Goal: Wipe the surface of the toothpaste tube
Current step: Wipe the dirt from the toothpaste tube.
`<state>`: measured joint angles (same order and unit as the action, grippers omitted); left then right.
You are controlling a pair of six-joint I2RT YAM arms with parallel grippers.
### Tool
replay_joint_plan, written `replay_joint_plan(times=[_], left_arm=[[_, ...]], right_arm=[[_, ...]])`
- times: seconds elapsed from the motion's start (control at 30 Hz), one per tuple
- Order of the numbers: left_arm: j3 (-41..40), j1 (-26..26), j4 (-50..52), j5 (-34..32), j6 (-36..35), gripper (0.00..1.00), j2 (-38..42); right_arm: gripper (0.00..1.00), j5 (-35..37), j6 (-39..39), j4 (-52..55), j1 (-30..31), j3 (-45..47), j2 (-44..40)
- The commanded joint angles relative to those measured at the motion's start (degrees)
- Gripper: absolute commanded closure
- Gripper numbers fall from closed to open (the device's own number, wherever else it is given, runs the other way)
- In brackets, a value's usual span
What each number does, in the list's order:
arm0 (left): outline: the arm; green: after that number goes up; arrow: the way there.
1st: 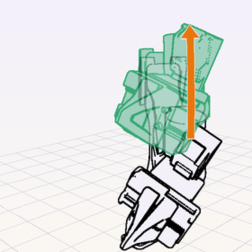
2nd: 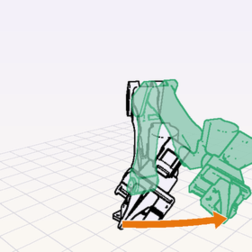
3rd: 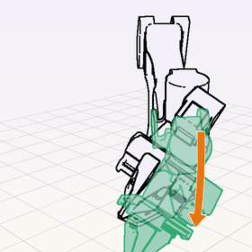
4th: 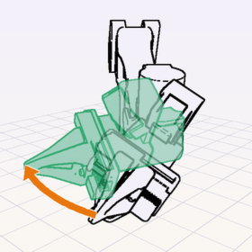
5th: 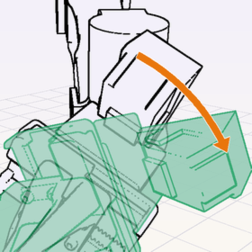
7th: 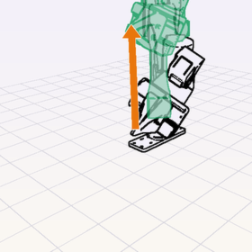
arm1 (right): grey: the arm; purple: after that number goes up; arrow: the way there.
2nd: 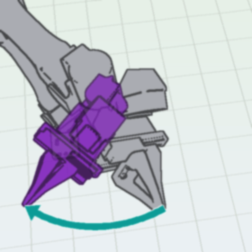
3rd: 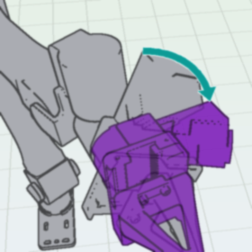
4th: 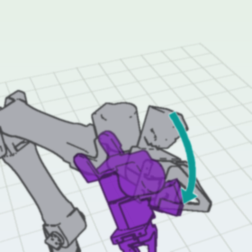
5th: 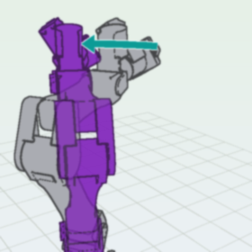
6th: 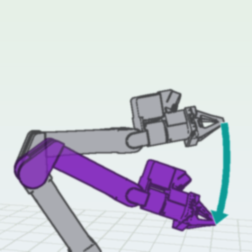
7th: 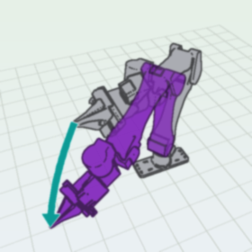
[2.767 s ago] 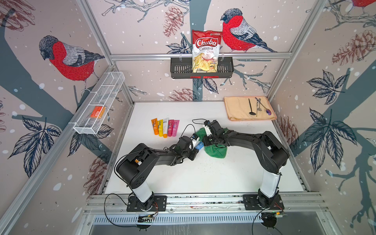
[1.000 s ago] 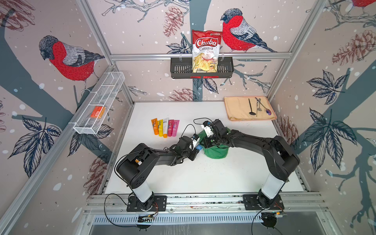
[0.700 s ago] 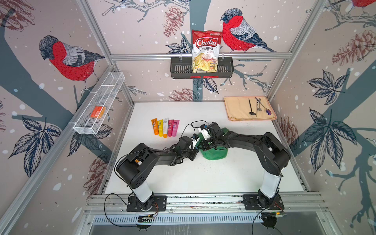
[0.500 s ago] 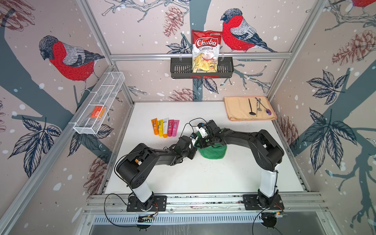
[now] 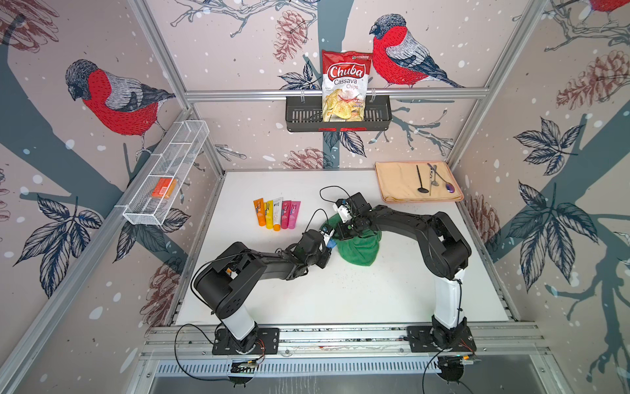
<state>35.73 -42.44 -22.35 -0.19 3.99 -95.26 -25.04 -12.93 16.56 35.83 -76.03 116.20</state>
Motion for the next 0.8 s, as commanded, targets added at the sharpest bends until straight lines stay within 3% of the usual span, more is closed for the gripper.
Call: replay_joint_plan(times=[0.0, 0.23, 0.47, 0.6, 0.77], left_arm=[[1.04, -2.39, -1.18, 1.1, -3.98, 0.92, -0.58], [0.0, -4.22, -4.06, -2.98, -4.9, 0.93, -1.83], [-1.0, -5.76, -6.79, -6.41, -5.78, 0.93, -1.76], [-1.18, -6.76, -7.64, -8.15, -6.26, 0.93, -1.86], [-1.69, -6.87, -8.45, -8.35, -6.01, 0.93, -1.83]], right_arm=[[1.0, 14.78, 1.68, 3.14, -2.09, 1.38, -0.93], [1.0, 14.3, 1.53, 1.22, -5.54, 5.53, -8.44], [1.0, 0.87, -0.23, -6.93, -6.24, 11.27, -16.56], [1.0, -4.48, -1.42, -10.14, -4.1, 12.2, -17.44], [1.0, -5.53, -2.44, -11.99, -0.64, 11.45, -13.75]])
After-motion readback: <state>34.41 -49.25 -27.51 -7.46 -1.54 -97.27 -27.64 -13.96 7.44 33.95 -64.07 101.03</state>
